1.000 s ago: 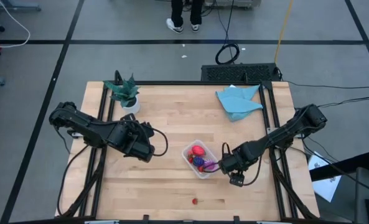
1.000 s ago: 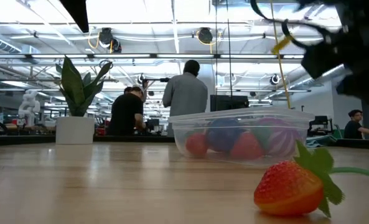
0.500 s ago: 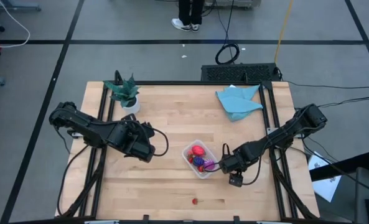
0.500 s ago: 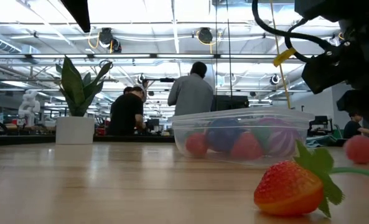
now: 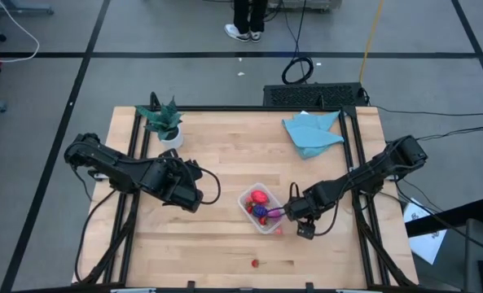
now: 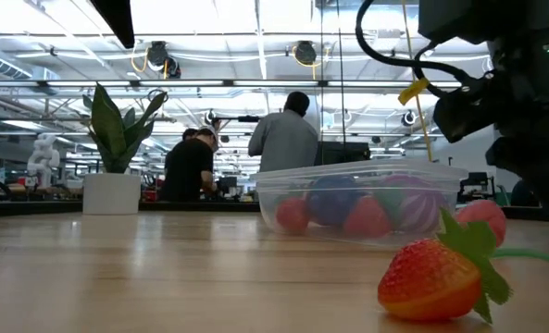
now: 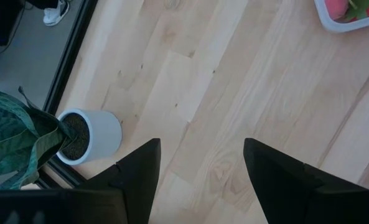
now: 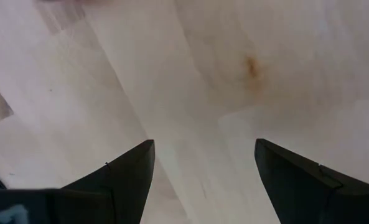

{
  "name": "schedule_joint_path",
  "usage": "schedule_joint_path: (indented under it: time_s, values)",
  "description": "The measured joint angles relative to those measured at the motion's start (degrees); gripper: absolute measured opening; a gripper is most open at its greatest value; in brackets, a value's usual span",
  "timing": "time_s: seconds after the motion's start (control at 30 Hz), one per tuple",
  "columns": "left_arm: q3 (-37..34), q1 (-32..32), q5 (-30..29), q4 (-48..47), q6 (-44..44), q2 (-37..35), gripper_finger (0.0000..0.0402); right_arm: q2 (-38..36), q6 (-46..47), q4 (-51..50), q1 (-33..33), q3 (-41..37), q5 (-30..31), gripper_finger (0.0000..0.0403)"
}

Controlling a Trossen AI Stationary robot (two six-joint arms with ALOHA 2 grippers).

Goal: Pick and placing Produce into tupperware
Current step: Put the peach into the transparent container

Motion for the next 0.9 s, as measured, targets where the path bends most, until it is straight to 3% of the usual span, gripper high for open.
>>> schedule_joint_path:
  time_s: [0.9]
  values:
    - [0.00, -1.97, -0.01, 6.43, -0.48, 0.00, 0.0237, 0.00, 1.66, 4.62, 1.99, 0.00, 1.37, 0.0270]
